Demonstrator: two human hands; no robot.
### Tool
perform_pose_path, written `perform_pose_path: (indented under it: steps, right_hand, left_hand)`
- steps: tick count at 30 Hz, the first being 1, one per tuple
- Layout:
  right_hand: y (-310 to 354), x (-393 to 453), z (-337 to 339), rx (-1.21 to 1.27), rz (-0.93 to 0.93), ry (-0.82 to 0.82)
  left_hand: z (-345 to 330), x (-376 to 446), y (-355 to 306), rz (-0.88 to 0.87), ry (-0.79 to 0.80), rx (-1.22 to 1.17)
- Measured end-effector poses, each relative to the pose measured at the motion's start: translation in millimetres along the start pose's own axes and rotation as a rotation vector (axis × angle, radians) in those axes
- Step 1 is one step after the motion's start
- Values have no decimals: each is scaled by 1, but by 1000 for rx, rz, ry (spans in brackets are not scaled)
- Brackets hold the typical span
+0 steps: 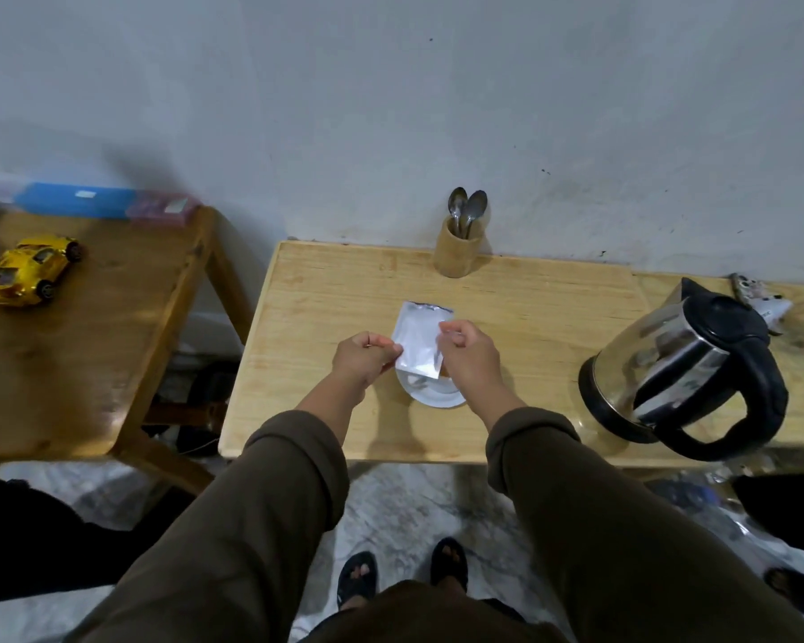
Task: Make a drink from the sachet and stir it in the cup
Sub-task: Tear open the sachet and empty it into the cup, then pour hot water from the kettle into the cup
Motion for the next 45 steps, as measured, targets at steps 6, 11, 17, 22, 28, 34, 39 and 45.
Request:
perform_pose_path:
  steps: [6,11,17,22,28,34,39,45]
  right_hand:
    - [-3,-5,-65,-292,69,104]
    - [-21,-6,-111,-542,92,179]
    - [-41,0,-128,-801,55,266]
    - [-34,-3,-132,-928,122,292]
    - [0,-6,-98,-818,276,111]
    - [15,-15,-30,-575,346,-39]
    - [2,-29,35,-524,393,-166]
    - [-16,-45,125,-571,491,-334]
  left_hand:
    - [42,-4,33,-40,-220,273]
    - [56,3,61,-50,-196,540]
    - [55,11,80,-68,-249,702]
    - [51,12,80,-124,-304,852]
    - [28,-4,60,-237,-336,828]
    - [-29,-34,52,-375,-292,744]
    - [-73,-58,63,-357,-306,661]
    - [-126,-54,75,-264,-207,836]
Point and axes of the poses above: each hand's wrist, its own x-axis towards the middle knuckle, its own z-axis out of the back of the hand, y = z × x, the point moved 6 cm from there along x, towards the middle knuckle, and after that the axes turned 12 degrees about x, right-handed, at the moved point
